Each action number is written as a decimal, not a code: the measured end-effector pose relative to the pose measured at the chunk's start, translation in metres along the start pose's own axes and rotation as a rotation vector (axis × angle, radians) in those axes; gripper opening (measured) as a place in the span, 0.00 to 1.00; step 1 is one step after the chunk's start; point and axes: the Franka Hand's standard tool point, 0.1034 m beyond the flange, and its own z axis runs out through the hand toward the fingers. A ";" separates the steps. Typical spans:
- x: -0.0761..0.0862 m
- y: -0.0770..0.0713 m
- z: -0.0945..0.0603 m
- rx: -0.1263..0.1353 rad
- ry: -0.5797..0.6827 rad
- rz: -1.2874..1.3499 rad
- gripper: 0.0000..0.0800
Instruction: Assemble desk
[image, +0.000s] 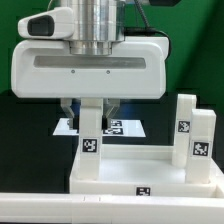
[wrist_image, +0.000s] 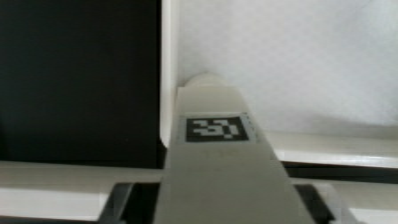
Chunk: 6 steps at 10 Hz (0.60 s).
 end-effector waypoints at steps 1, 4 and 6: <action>0.000 0.000 0.000 0.002 0.000 0.075 0.36; 0.000 0.001 0.000 0.006 0.002 0.358 0.36; 0.000 0.001 0.000 0.011 0.001 0.600 0.36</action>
Offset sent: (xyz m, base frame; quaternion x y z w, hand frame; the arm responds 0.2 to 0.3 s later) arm -0.0023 0.0027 -0.0021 0.0238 -0.0061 0.2246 0.9742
